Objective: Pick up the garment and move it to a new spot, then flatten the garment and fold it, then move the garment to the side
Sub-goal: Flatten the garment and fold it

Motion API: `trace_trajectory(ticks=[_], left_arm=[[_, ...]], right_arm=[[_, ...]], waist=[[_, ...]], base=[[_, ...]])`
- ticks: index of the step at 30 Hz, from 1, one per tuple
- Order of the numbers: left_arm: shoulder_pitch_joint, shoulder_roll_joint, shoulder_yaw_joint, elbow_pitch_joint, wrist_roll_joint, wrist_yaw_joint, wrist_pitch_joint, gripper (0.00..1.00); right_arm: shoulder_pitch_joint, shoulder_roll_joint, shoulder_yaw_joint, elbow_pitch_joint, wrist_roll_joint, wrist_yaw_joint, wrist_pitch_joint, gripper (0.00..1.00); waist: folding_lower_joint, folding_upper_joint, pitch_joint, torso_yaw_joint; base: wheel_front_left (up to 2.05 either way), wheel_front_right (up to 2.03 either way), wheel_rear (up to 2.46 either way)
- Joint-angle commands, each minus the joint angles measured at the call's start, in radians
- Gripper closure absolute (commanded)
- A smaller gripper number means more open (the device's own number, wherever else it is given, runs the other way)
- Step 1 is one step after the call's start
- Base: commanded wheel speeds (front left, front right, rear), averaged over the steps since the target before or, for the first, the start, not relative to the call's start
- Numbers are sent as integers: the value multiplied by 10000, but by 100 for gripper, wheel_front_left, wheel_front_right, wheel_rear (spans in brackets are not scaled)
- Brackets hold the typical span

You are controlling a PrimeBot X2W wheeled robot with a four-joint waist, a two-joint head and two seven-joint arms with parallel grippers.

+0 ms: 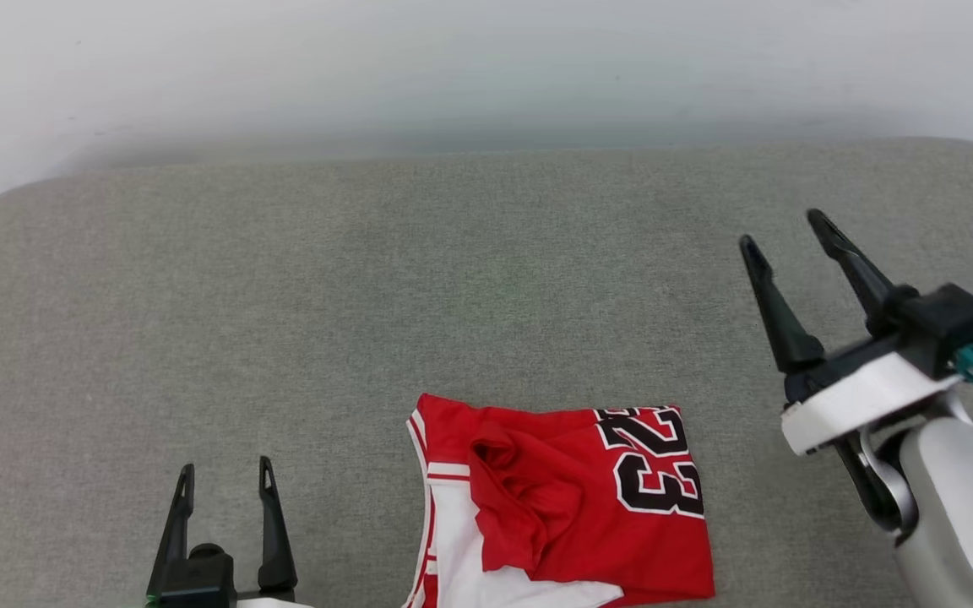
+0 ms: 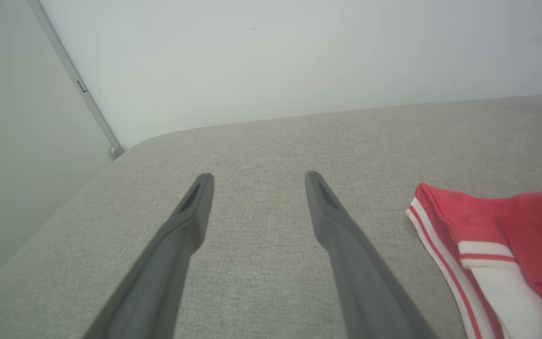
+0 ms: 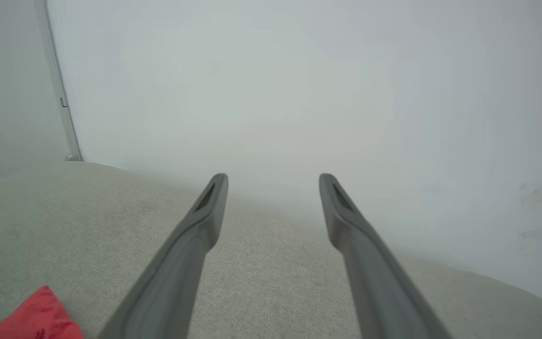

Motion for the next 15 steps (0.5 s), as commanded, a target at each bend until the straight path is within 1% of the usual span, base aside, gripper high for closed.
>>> trace_trajectory(ticks=[1, 6, 9, 13, 15], left_arm=[[42, 20, -8, -12, -1, -57, -47, 0], [10, 36, 39, 29, 18, -121, -47, 0], [35, 35, 42, 77, 25, -172, -47, 0], [131, 34, 60, 120, 21, -229, -47, 0], [193, 33, 54, 146, 22, -260, -47, 0]], right_arm=[[306, 108, -224, -137, -196, -4, -55, 0], [1645, 893, -1671, -1352, -827, -4, -60, 0], [2388, 1325, -2410, -1752, -1033, -4, -63, 0], [3275, 1772, -3006, -2302, -1212, -6, -65, 0], [3668, 1888, -3120, -2507, -1334, -4, -66, 0]], waist=[[0, 0, -26, -35], [0, 0, -82, -122], [0, 0, -176, -117], [0, 0, -304, -116], [0, 0, -378, -107]], base=[[0, 0, 0], [0, 0, 0], [0, 0, 0], [0, 0, 0], [0, 0, 0]])
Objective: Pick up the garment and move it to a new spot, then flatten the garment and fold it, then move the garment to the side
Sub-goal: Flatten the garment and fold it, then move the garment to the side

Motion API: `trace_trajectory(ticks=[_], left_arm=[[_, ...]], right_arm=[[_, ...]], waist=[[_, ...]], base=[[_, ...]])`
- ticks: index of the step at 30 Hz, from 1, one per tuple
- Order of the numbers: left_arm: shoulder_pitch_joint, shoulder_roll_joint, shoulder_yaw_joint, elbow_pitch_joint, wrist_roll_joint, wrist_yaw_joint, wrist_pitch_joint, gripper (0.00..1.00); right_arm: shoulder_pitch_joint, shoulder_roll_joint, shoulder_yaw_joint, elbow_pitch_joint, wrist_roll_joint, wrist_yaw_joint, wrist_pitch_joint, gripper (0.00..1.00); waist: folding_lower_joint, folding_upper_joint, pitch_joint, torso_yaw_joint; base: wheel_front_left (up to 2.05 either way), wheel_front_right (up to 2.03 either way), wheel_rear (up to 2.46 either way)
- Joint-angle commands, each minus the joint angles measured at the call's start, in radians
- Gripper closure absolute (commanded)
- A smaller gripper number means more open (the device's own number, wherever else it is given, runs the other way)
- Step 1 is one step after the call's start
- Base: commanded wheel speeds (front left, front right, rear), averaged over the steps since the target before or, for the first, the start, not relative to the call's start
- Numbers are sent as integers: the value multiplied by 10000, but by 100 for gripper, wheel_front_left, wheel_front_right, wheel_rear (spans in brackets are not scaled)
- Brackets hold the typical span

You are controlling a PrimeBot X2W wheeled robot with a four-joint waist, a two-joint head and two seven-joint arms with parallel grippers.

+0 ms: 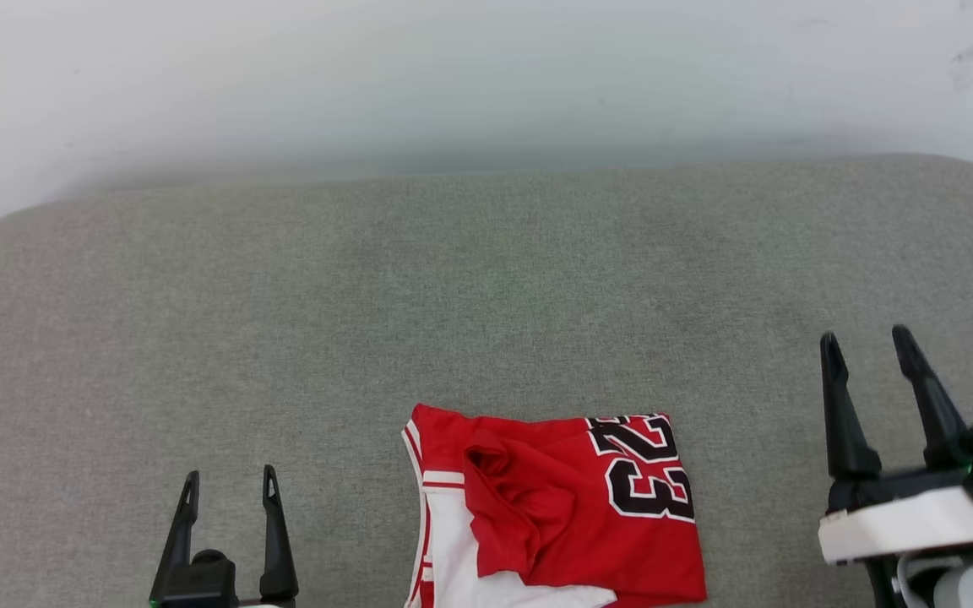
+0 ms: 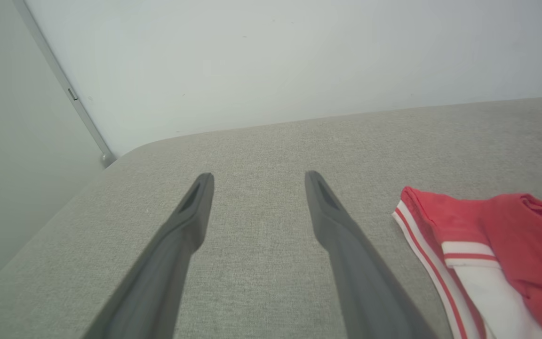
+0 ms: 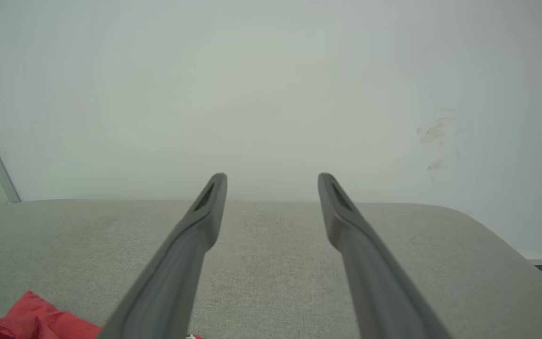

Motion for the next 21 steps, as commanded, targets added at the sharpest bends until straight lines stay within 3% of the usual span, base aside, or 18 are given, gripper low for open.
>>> trace_trajectory(ticks=[1, 12, 21], left_arm=[[171, -1, 10, 23, 23, -36, -47, 0], [461, -58, -83, 100, -43, -241, -47, 0], [656, -94, 44, 6, -54, -316, -47, 0]], right_arm=[[252, 113, -42, -133, -79, -4, -14, 0], [2112, 637, -345, -493, -100, -4, -15, 0], [2546, 768, -268, -621, -178, -4, -16, 0]], waist=[[0, 0, -61, 8], [0, 0, -594, 238], [0, 0, -723, 206]], base=[[0, 0, 0], [0, 0, 0], [0, 0, 0]])
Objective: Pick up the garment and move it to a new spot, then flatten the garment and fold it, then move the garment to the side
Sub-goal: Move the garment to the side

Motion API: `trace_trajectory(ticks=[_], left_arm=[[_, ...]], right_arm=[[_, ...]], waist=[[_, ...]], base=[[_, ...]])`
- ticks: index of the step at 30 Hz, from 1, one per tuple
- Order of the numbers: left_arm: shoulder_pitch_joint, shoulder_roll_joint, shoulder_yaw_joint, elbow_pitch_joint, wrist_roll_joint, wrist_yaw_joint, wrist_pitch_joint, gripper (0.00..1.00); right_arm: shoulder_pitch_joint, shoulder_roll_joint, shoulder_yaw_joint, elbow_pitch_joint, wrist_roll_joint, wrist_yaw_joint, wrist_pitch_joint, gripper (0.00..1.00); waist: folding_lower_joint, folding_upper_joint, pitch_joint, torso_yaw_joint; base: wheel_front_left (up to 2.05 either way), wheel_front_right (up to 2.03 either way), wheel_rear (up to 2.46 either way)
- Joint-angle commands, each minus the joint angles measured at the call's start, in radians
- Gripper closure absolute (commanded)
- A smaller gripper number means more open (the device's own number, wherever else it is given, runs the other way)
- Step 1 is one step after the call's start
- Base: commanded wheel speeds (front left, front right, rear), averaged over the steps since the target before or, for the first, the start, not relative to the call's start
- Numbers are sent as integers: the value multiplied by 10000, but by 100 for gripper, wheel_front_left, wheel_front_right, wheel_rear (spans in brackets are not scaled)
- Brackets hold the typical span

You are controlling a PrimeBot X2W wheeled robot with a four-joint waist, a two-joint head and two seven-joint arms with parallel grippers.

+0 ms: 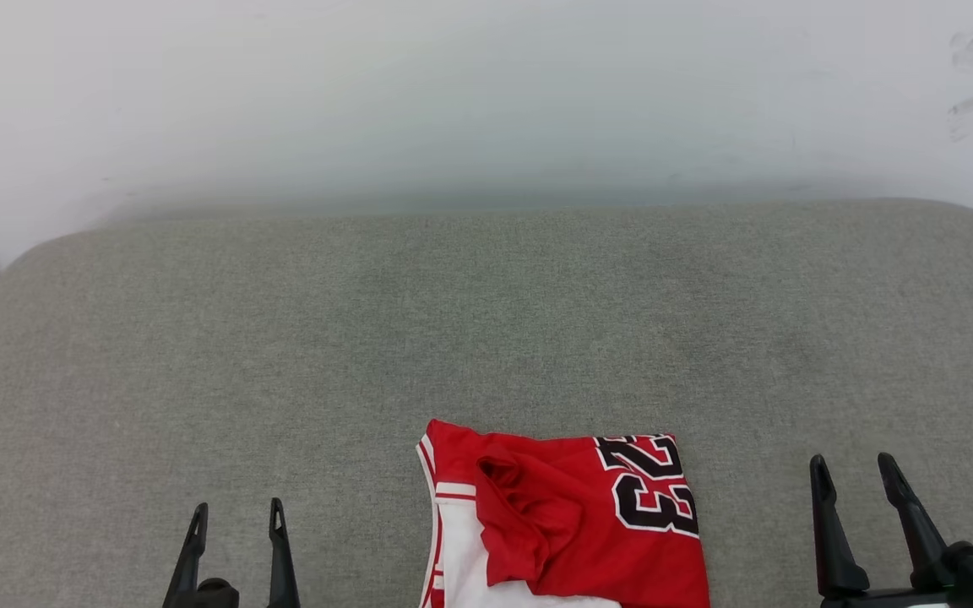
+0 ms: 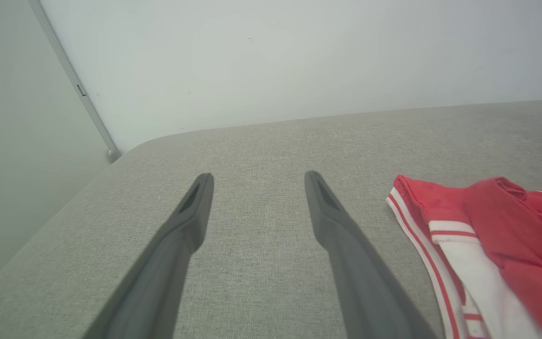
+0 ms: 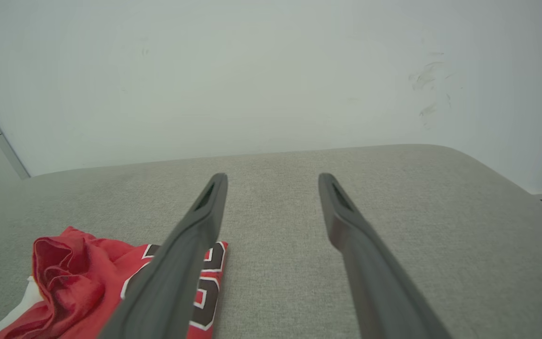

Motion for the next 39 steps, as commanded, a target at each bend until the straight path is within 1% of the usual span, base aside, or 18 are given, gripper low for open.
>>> trace_trajectory(ticks=[1, 4, 6, 8, 10, 12, 14, 15, 19, 20, 23, 26, 29, 32, 35, 39], left_arm=[[105, -18, 38, -46, -5, -45, -45, 0], [103, -36, 73, -75, 7, -48, -47, 0], [64, -42, 80, -77, 18, -72, -47, 0], [2, -45, 66, -70, 47, -107, -45, 0], [-48, -58, 73, -67, 54, -125, -47, 0], [-76, -74, 84, -70, 39, -139, -45, 0], [-80, -92, 94, -96, 28, -127, -45, 0], [-80, -92, 94, -96, 28, -127, -45, 0], [-221, -128, 74, -117, 27, -164, -45, 0], [-254, -136, 78, -120, 29, -175, -47, 0], [-373, -166, 67, -107, 46, -204, -47, 0], [-529, -188, 42, -101, 50, -228, -47, 0], [-721, -215, -8, -91, 69, -261, -45, 0], [-911, -239, -57, -84, 87, -302, -47, 0], [-1122, -259, -132, -78, 111, -325, -47, 0], [-1406, -289, -202, -62, 132, -348, -45, 0]], right_arm=[[-36, 57, 61, -72, 5, -4, -16, 0], [-502, 54, 150, -231, 18, -4, -16, 0], [-938, -154, 238, -345, -59, -4, -16, 0], [-1494, -475, 352, -416, -107, -4, -16, 0], [-2048, -878, 628, -208, 28, -4, 3, 0], [-2798, -1503, 1014, -85, 187, -4, 419, 0], [-3351, -2061, 1491, 40, 597, -4, 1383, 0], [-3351, -2061, 1491, 40, 597, -4, 1383, 0], [-4362, -3393, 2637, -9, 1901, -4, 3954, 0], [-4541, -3708, 2904, -42, 2383, -4, 4638, 0], [-4966, -4435, 3288, 68, 4040, -6, 6699, 0], [-5160, -4867, 3340, 312, 5771, -4, 8527, 0], [-5151, -5058, 3306, 674, 7213, -4, 9939, 0], [-5036, -5049, 3245, 1066, 8216, -4, 10840, 0], [-4907, -5015, 3353, 1398, 8642, -4, 11372, 0], [-4861, -4771, 3551, 1723, 8949, -4, 11704, 0]], waist=[[1, -1, 0, -15], [1, -1, 21, -28], [1, -1, 52, -28], [1, -1, 81, -14], [1, -1, 109, 2], [1, -1, 142, 24], [1, -1, 222, 41], [1, -1, 222, 41], [1, -1, 431, 105], [1, -1, 490, 116], [1, -1, 662, 173], [1, -1, 843, 261], [1, -1, 1058, 367], [1, -1, 1303, 479], [1, -1, 1578, 633], [1, -1, 1955, 829]], base=[[0, 0, 0], [0, 0, 0], [0, 0, 0], [0, 0, 0], [0, 0, 0], [0, 0, 0], [0, 0, 0], [0, 0, 0], [0, 0, 0], [0, 0, 0], [0, 0, 0], [0, 0, 0], [0, 0, 0], [0, 0, 0], [0, 0, 0], [0, 0, 0]])
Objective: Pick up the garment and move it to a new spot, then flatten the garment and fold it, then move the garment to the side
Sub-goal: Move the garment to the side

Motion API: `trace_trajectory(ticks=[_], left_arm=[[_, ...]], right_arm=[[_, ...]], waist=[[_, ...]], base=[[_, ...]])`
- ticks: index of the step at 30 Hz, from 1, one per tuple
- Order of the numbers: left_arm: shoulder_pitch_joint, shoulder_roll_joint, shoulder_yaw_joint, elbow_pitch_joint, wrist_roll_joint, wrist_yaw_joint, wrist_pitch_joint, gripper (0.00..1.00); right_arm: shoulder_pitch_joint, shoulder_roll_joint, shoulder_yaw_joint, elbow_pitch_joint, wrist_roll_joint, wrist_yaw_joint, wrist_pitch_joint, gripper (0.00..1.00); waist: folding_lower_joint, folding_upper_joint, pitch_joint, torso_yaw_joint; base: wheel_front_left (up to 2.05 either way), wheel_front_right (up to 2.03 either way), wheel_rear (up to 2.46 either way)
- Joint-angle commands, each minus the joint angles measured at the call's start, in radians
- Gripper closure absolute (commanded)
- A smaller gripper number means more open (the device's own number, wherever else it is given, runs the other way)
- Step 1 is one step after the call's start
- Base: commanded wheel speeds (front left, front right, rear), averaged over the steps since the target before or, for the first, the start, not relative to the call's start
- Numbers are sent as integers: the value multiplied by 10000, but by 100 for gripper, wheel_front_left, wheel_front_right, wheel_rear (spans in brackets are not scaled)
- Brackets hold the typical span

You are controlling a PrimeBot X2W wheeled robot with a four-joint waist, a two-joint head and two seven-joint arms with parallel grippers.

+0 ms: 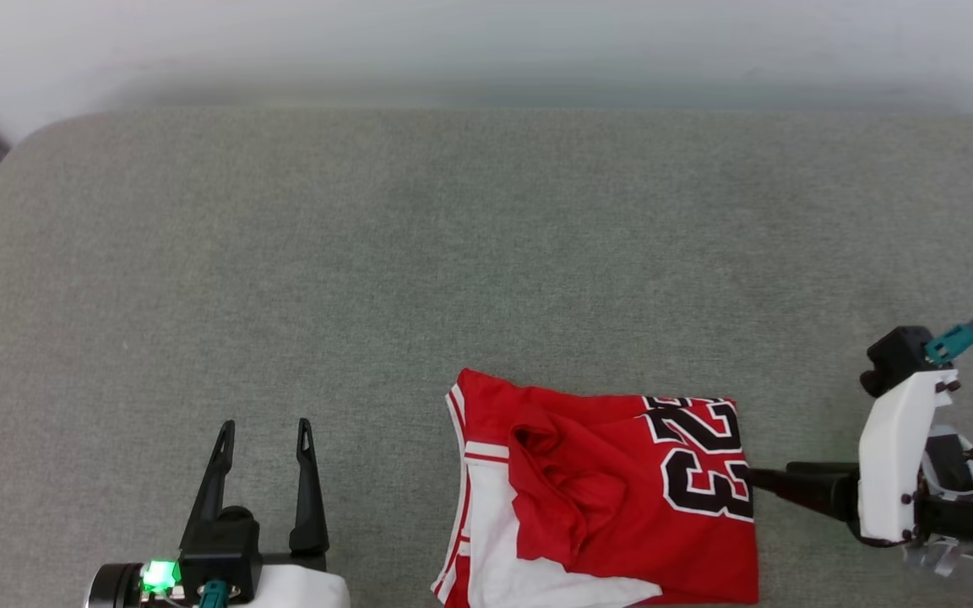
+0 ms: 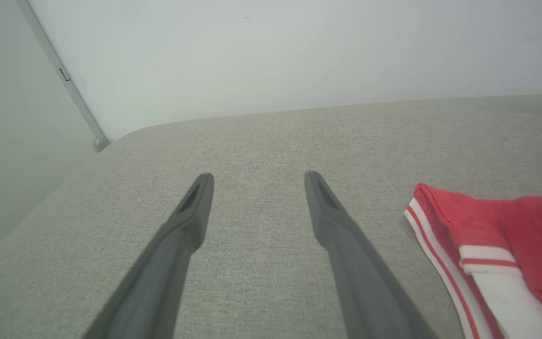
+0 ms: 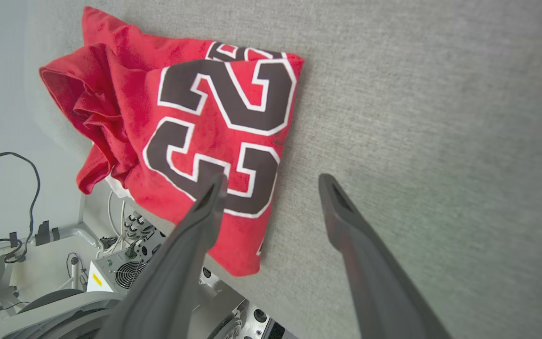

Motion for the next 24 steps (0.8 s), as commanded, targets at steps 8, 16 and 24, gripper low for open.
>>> trace_trajectory(ticks=[8, 16, 24], left_arm=[[-563, -86, -196, 28, 77, -66, -47, 0], [-776, -99, -269, 22, 42, -38, -45, 0], [-849, -125, -356, 135, 8, -41, -45, 0]], right_arm=[[47, 583, 514, 806, -41, -6, -7, 0], [253, 1027, 1468, 1312, -287, -13, -16, 0], [-132, 946, 1895, 1468, -658, -21, -918, 100]], waist=[[0, 0, 727, 467], [0, 0, 1058, 618], [0, 0, 927, 671]], base=[[0, 0, 0], [0, 0, 0], [0, 0, 0]])
